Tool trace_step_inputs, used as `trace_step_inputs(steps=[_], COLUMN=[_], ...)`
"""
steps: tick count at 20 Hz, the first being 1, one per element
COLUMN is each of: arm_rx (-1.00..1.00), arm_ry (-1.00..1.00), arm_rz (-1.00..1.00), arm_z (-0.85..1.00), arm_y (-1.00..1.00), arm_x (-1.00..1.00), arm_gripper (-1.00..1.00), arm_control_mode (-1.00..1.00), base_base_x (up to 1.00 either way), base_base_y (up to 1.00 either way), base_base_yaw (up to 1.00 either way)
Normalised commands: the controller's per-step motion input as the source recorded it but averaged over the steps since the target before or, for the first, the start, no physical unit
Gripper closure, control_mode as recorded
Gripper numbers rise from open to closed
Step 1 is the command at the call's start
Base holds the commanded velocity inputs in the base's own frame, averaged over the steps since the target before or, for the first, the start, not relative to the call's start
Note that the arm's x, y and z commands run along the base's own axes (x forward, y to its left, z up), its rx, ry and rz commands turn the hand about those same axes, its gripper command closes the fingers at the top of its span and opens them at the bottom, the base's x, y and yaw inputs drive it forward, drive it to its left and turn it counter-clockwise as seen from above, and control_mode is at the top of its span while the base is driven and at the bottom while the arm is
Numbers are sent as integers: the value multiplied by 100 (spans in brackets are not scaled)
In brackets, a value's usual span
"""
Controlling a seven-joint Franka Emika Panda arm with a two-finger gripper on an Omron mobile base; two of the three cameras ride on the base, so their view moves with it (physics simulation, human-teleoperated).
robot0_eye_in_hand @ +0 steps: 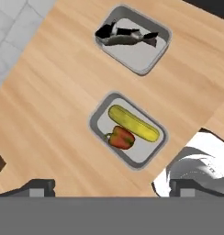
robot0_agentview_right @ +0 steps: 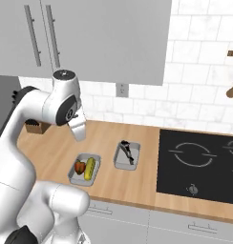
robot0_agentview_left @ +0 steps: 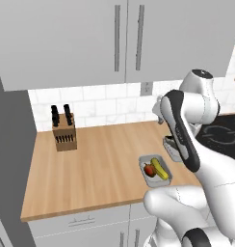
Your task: Take the meat container that has the fish and place it on the second highest rack of the freezer. Then take the vegetable container that has the bell pepper and cucumber and place it on the highest rack of the freezer.
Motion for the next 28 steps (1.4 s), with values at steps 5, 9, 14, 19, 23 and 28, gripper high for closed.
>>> trace_step_inputs(steps=[5,9,14,19,23,28], arm_rx=[10,2,4,7,4,0], arm_ry=[9,8,15,20,13,0], arm_rz=[-14,-6,-4,1,1,0], arm_z=[-32,-41,-51,-46,-39,-41], arm_y=[-42,-16,-31,-45,-25,4], arm_x=[-21,-37,4,12,14,-25], arm_gripper=[-100,-100,-100,-100,-100,-100], arm_control_mode=[-100,-100,-100,-100,-100,-100], base_base_x=[0,0,0,0,0,0], base_base_y=[0,0,0,0,0,0], base_base_yaw=[0,0,0,0,0,0])
